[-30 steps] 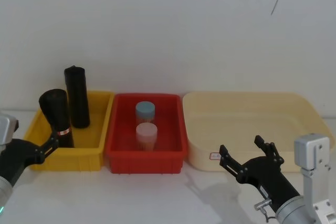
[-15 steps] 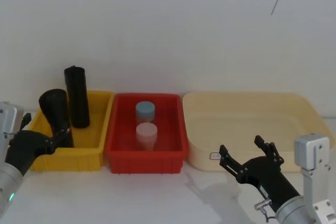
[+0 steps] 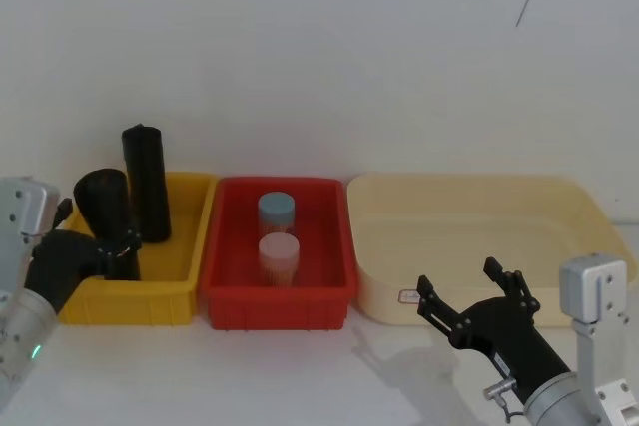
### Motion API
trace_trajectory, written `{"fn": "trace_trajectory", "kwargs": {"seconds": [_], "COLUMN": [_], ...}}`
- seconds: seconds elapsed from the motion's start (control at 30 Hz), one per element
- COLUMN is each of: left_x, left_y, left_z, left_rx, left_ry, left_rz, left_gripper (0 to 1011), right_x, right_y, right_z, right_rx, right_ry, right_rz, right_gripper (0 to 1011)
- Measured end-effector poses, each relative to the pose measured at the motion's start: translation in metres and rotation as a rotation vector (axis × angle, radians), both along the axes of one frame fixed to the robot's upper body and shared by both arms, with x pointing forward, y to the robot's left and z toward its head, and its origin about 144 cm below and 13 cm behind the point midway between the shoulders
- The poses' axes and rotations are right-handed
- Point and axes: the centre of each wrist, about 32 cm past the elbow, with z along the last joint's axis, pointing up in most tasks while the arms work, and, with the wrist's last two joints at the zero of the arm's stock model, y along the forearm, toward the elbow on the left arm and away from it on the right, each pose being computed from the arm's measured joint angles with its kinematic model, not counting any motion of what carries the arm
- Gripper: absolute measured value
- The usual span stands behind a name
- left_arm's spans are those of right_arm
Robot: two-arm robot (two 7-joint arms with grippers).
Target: Pick up the garbage bag with the one hand and transfer it to the other hand.
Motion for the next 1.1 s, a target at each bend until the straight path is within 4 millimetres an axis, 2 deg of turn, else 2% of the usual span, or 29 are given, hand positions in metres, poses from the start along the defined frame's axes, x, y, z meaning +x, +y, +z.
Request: {"fn": "trace_trajectory", "kwargs": {"seconds": [0.93,1.07,1.1], "left_x": [0.036,0.040,0.041], "left_y": [0.001,0.002,0.002], "left_z": [-0.004,-0.006,-0.007], "left_rx": [-0.024,-0.028,-0.031], "left_ry": [0.004,0.012,0.014], "left_rz": [0.018,0.019,0.018], "left_gripper": [1002,956,917], "right_x": [0.000,0.000,0.000], "right_y": [0.000,0.000,0.000], "right_z": [0.000,0.000,0.000], "right_rx": [0.000,0.000,0.000], "right_ry": [0.000,0.000,0.000], "right_rz": [0.000,0.000,0.000], "right_gripper": [1000,1000,1000]}}
